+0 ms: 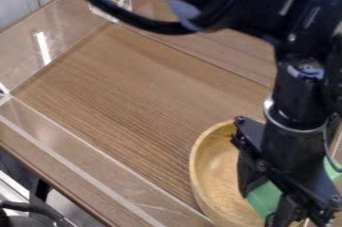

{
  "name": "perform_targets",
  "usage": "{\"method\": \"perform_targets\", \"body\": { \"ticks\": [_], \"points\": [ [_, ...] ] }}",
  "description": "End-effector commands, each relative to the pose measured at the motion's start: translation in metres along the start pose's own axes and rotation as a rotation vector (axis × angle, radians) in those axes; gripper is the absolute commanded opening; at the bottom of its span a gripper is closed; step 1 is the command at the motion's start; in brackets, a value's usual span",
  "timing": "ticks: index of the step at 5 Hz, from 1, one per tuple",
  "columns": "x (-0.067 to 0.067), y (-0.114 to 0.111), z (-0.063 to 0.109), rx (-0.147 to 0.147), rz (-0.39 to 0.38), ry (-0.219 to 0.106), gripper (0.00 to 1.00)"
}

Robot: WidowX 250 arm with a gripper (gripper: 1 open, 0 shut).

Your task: Put the green block in the brown bowl

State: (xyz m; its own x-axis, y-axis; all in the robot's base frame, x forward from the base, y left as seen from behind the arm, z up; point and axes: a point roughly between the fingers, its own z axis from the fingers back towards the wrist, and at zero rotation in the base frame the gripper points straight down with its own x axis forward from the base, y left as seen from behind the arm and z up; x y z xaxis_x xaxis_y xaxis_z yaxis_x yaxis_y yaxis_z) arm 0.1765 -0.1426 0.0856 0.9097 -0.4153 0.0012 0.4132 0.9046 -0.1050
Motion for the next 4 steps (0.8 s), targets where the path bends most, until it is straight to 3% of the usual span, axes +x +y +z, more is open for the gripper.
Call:
{"method": "perform_targets", "body": {
  "ticks": [1,4],
  "points": [
    [0.003,0.005,0.013,-0.017,0.02,-0.06,0.0],
    [-0.004,0.02,0.015,-0.039,0.084,-0.08,0.0]
  ]
}}
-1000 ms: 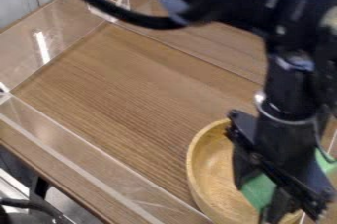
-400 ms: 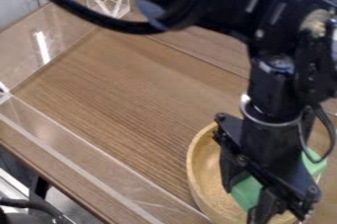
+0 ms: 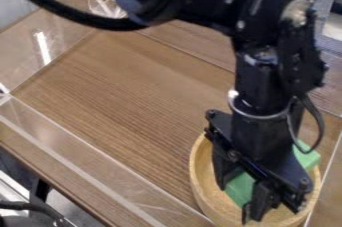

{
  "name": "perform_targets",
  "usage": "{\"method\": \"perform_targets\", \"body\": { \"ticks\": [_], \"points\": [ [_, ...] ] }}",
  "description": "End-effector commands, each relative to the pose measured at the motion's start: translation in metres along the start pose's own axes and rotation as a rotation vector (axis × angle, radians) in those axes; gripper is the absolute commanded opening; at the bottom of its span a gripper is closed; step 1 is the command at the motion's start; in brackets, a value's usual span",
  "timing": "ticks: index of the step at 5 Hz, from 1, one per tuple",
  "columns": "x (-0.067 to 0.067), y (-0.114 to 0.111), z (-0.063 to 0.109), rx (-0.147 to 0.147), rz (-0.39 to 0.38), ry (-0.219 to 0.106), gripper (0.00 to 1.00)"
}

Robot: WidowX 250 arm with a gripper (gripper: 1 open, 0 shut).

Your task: Put the green block in the brown bowl

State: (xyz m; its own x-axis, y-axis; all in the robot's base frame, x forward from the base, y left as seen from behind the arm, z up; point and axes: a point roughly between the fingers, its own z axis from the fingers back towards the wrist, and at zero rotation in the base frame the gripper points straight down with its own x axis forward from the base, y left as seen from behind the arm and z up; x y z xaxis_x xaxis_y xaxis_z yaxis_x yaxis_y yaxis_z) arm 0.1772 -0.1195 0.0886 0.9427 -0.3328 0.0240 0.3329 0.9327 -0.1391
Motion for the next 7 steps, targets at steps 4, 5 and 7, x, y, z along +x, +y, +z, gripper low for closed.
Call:
{"method": "perform_targets", "body": {
  "ticks": [4,5,7],
  "points": [
    [0.0038,0.0024,0.0113,-0.055,0.062,-0.056,0.0],
    [0.0043,0.0021,0.0101,-0.066,0.072,-0.058,0.0],
    [0.0051,0.0015,0.0067,-0.086,0.093,-0.058,0.0]
  ]
}}
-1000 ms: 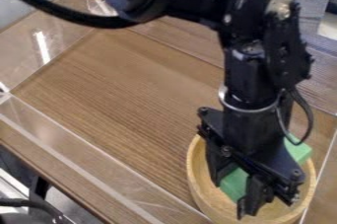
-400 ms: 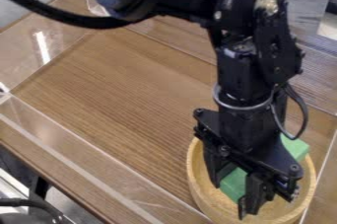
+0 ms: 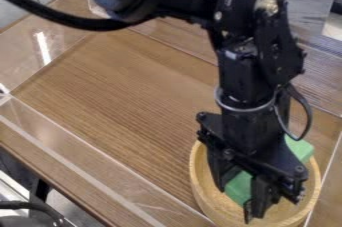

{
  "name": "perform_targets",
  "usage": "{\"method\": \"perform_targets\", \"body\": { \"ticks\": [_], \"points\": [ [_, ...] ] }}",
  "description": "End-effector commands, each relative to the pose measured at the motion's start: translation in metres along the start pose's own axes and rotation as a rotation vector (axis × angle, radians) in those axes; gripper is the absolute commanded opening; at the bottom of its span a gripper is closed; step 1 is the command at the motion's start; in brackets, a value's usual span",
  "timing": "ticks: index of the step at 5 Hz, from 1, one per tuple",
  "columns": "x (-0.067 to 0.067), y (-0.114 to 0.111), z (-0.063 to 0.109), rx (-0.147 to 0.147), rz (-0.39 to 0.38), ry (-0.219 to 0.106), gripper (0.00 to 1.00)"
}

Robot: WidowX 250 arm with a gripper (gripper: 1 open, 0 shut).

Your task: Put the green block in the brown bowl

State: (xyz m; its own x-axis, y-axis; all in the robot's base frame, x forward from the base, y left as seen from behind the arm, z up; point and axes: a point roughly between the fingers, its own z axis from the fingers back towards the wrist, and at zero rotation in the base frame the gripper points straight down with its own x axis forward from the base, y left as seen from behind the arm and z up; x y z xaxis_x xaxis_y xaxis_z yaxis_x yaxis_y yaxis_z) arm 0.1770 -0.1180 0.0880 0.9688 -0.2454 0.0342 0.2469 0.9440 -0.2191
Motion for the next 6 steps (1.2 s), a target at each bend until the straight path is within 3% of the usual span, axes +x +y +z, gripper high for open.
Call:
{"method": "perform_targets", "body": {
  "ticks": [1,6],
  "points": [
    [0.006,-0.001,0.005,-0.017,0.014,-0.029,0.0],
    [0.011,0.01,-0.008,-0.048,0.047,-0.015,0.0]
  ]
}}
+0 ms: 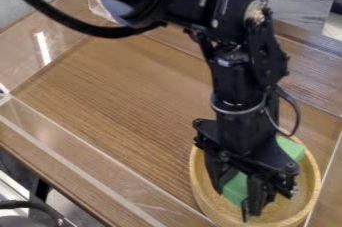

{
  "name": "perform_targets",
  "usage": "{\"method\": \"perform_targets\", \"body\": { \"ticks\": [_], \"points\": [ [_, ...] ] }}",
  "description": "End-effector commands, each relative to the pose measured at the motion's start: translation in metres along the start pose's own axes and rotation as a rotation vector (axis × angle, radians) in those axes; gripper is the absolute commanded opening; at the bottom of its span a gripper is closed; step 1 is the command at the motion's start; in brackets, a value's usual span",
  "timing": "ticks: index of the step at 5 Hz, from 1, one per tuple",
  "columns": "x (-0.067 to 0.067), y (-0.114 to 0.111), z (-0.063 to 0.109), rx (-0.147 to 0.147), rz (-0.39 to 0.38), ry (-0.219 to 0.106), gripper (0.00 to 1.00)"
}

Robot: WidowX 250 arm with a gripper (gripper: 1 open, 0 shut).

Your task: Put the green block in the brown bowl

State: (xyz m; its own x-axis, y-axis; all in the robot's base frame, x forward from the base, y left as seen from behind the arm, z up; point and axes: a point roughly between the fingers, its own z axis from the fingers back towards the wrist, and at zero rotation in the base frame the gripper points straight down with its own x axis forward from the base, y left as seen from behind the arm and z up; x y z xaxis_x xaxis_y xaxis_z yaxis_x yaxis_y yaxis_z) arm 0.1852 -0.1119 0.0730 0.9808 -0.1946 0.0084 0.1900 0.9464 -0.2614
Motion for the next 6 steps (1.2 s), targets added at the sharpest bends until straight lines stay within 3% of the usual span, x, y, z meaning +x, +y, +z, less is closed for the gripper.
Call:
{"method": "perform_targets", "body": {
  "ticks": [1,6],
  "points": [
    [0.0065,0.0004,0.0039,-0.012,-0.005,-0.024,0.0],
    [0.0112,0.0082,0.0002,-0.036,0.019,-0.004,0.0]
  ]
}}
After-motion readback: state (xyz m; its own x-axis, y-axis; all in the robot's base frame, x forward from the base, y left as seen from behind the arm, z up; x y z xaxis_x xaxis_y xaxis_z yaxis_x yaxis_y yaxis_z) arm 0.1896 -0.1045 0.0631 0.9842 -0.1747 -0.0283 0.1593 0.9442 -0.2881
